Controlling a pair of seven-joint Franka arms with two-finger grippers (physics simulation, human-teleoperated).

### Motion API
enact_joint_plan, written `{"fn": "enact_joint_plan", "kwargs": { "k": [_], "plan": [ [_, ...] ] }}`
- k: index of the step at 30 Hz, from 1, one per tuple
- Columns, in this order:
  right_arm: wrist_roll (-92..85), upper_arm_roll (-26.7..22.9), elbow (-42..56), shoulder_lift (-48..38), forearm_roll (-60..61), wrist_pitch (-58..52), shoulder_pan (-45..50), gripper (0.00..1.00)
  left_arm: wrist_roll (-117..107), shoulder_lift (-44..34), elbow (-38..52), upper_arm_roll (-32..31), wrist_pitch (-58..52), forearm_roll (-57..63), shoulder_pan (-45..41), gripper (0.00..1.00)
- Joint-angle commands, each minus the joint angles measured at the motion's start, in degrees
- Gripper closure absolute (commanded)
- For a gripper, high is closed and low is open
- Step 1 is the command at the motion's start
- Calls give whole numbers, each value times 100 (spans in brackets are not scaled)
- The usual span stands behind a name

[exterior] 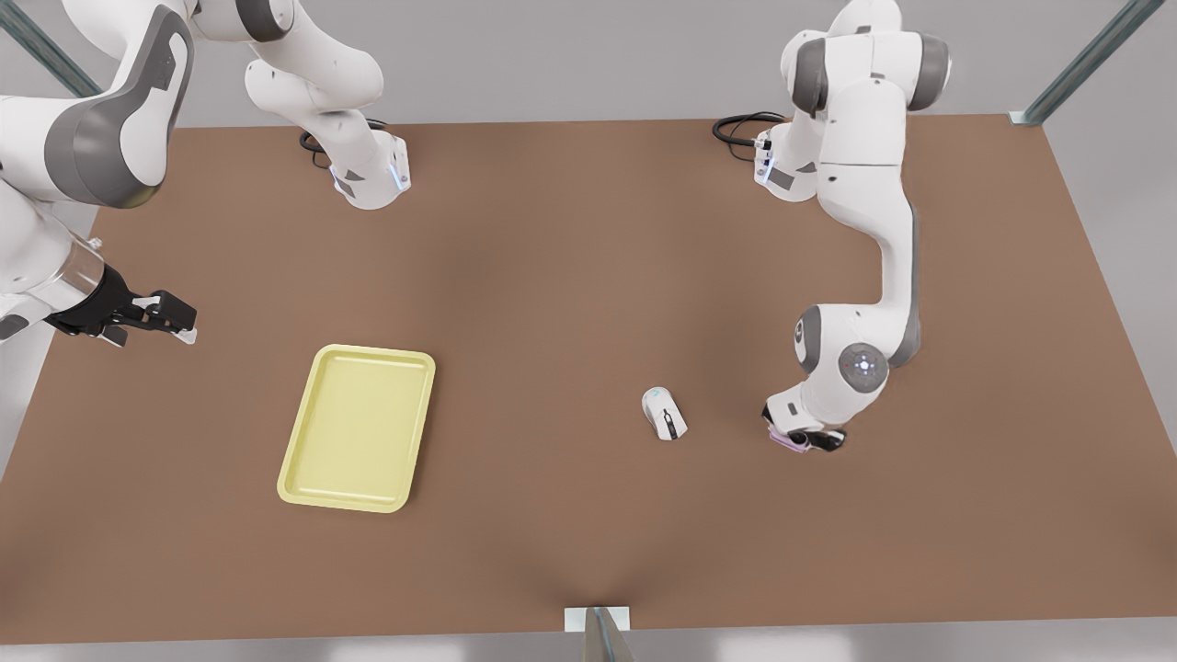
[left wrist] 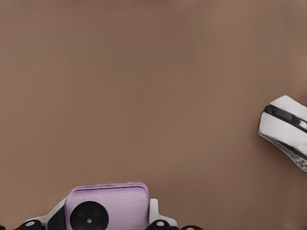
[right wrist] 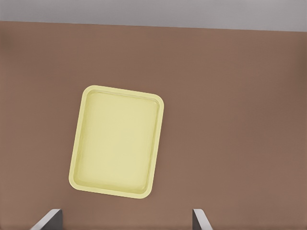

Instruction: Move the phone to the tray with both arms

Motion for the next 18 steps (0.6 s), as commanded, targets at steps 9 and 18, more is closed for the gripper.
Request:
{"fn": "enact_joint_plan", "kwargs": {
  "k": [9, 18],
  "plan": [
    [-1, -3, 3, -7, 4, -2, 0, 0, -7257, 463, 1643, -451, -1753, 4, -1395, 21],
    [-1, -3, 3, -7, 4, -2, 0, 0, -9296, 2010, 3699, -1145, -1648, 21, -1465, 21]
  ]
}}
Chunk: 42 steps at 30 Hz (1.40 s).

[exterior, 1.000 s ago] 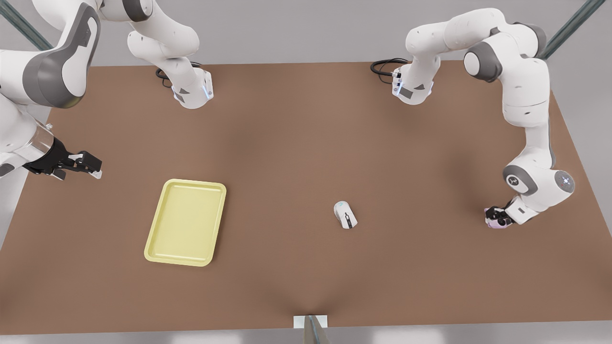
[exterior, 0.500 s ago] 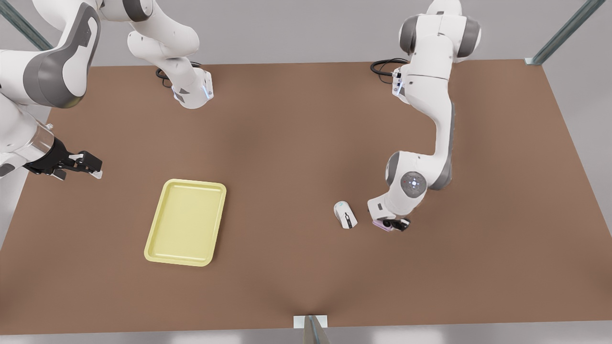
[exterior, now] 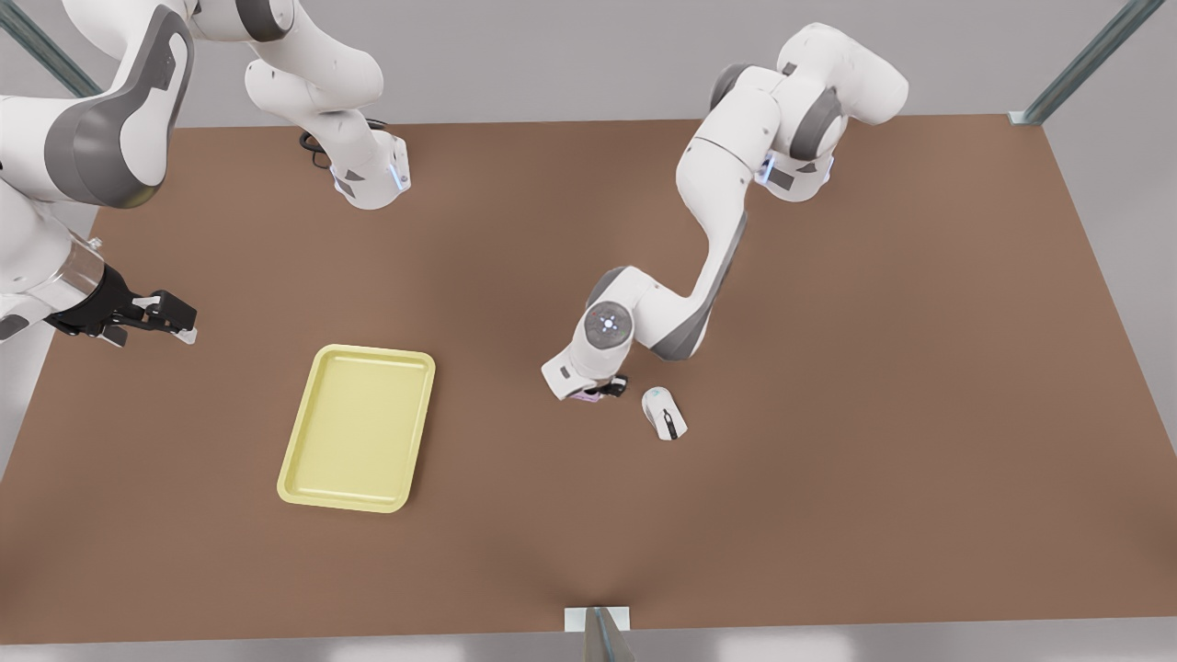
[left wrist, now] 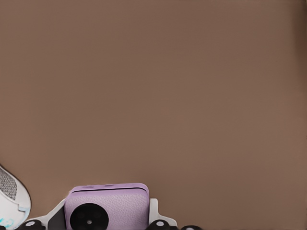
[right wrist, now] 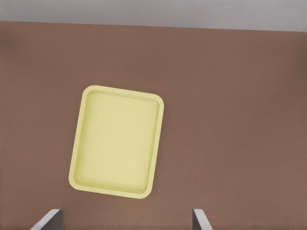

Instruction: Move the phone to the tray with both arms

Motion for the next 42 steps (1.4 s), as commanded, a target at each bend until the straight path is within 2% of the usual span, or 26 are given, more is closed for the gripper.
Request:
{"fn": "enact_joint_plan", "kwargs": {
  "k": [1, 10, 18, 19, 21, 24, 26, 29, 32, 34, 38, 40, 42],
  "plan": [
    [-1, -3, 3, -7, 4, -3, 0, 0, -4356, 253, 234, -10, 96, 0, -62, 21],
    [-1, 41, -50, 142, 48, -38, 53, 0, -3795, 596, 226, -10, 395, 114, -212, 20],
    [8, 129, -68, 239, 83, -213, 598, 0, -1044, 570, 155, -19, 351, 448, -317, 20],
    [8, 129, -50, 362, 39, -205, 800, 0, -692, 578, 146, -19, 351, 448, -308, 18],
    [333, 155, -32, 450, 135, -196, 1011, 0, -436, 596, 146, -19, 386, 439, -308, 0],
    [1168, 155, -50, 723, 355, -108, 1398, 0, -489, 552, 146, -19, 334, 395, -308, 0],
    [1282, 146, -155, 898, 505, 208, 1424, 0, -445, 174, 146, 34, -334, 395, -230, 0],
    [1660, 146, -445, 907, 505, 657, 1767, 0, -15, -643, 138, 113, -1608, 404, 614, 0],
    [2126, 129, -410, 1004, 505, 744, 2259, 0, 3, -1636, 146, 789, -2338, 395, 896, 0],
    [2512, 129, -375, 1197, 531, 859, 2523, 0, 1004, -2128, 146, 895, -3172, -44, 1660, 0],
    [4155, 129, 178, 2005, 680, 1403, 3094, 0, 1796, -2551, 146, 1598, -3797, -35, 1687, 0],
    [4990, 129, 758, 2532, 856, 1456, 3199, 0, 1787, -2551, 146, 1607, -3859, -35, 1687, 0],
    [5430, 155, 899, 2761, 856, 1623, 3261, 0, 1787, -2551, 146, 1607, -3859, -35, 1687, 0]
  ]
}}
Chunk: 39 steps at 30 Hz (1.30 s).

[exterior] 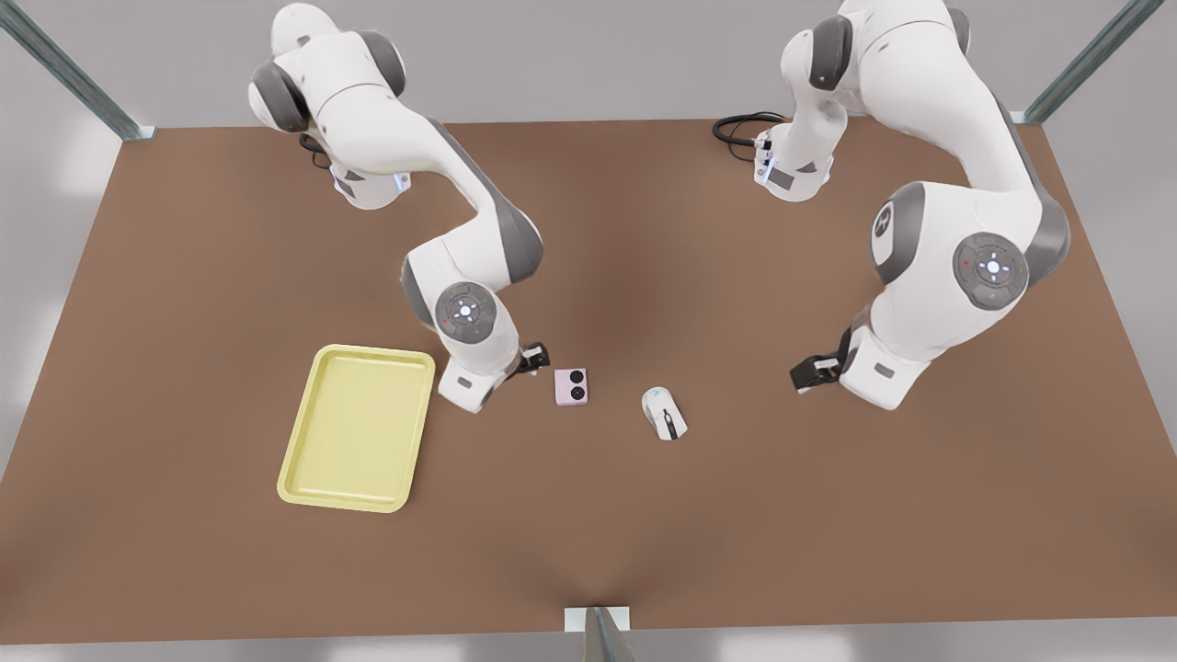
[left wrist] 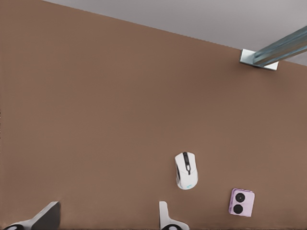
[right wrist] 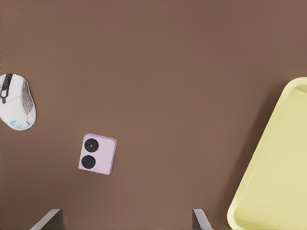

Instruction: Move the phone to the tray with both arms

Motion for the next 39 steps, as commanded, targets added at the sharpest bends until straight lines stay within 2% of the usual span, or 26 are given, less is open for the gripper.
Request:
{"fn": "enact_joint_plan", "kwargs": {
  "k": [1, 5, 8, 10, 14, 17, 19, 20, 22, 25, 30, 39],
  "plan": [
    [3380, 12, 147, 202, 90, 547, 55, 0, 1674, -4, 2, 13, -604, -30, -3, 0],
    [3952, 12, 771, 976, 90, 996, 266, 0, 1665, 5, 2, 13, -586, -39, -3, 0],
    [4154, 21, 736, 1046, 90, 1127, 275, 0, 1665, 5, 2, 4, -586, -39, -12, 0],
    [4242, 30, 305, 1011, 90, 1435, 415, 0, 1621, -13, 20, 4, -586, -39, -12, 0],
    [4602, 30, 50, 1055, 82, 1813, 600, 0, 1665, 58, 11, 127, -560, -100, 173, 0],
    [4479, 30, -468, 1117, 20, 2507, 723, 0, 2403, 49, 11, 452, -586, -12, 261, 0],
    [4084, 30, -776, 1073, 38, 2700, 732, 0, 2404, 49, 3, 452, -560, 14, 261, 0],
    [3996, 30, -908, 1029, 38, 2789, 741, 0, 2395, -56, -15, 14, -560, 31, 725, 0],
    [3829, 39, -1277, 897, 46, 3096, 741, 0, 2315, -1014, -1324, -2087, 354, 1376, 1956, 0],
    [3504, 56, -1329, 958, 46, 3228, 890, 0, 2386, -1305, -1808, -2694, 539, 1473, 2607, 0],
    [2748, 135, -1769, 1029, -15, 3843, 978, 0, 2351, -1173, -1755, -2598, 433, 1517, 2625, 0],
    [2326, 162, -1910, 1196, -15, 4107, 987, 0, 2307, -1006, -1755, -2607, 477, 1754, 2634, 0]
  ]
}}
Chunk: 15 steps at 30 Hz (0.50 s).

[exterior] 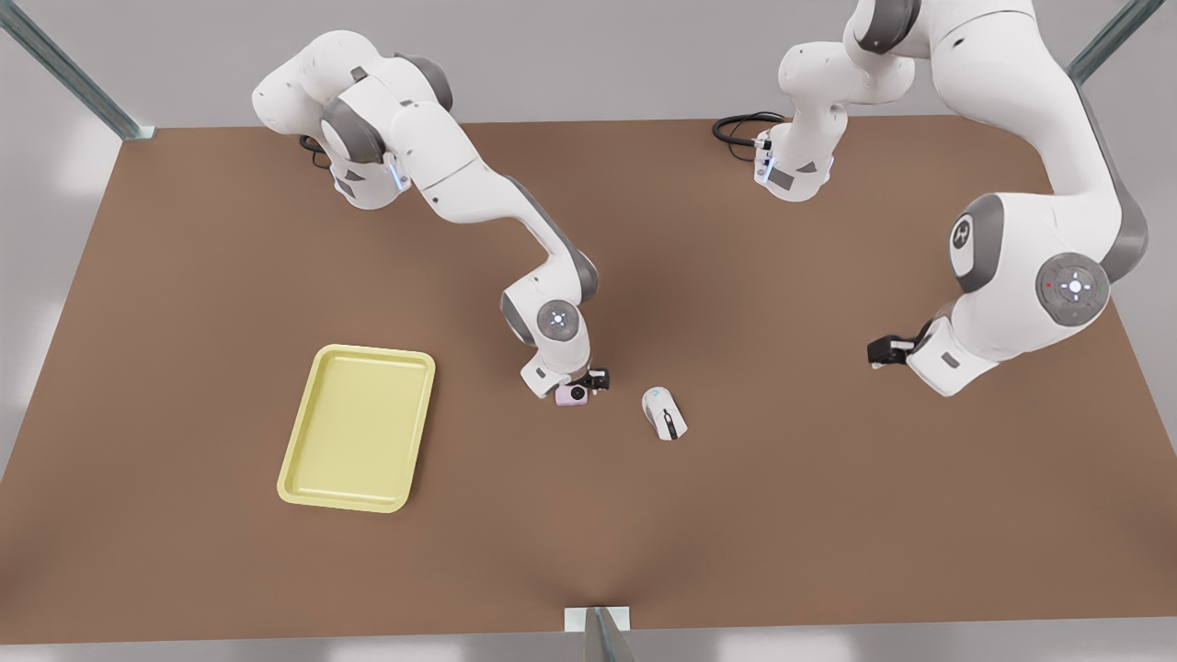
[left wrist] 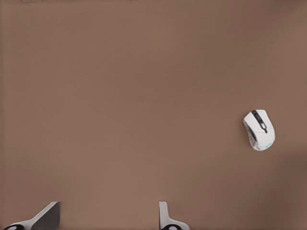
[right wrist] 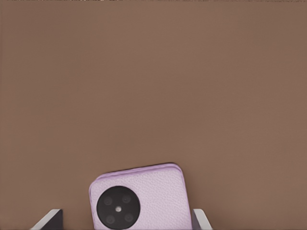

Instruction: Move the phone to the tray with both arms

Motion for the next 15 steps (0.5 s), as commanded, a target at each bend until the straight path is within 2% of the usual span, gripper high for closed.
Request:
{"fn": "enact_joint_plan", "kwargs": {
  "k": [1, 15],
  "plan": [
    [-496, 0, -12, 14, 3, 222, 0, 0, 333, 12, 3, 0, 59, 30, 2, 0],
    [-953, 0, -223, 14, 3, 380, 62, 0, 342, 82, 3, 26, 67, -5, 2, 0]
  ]
}}
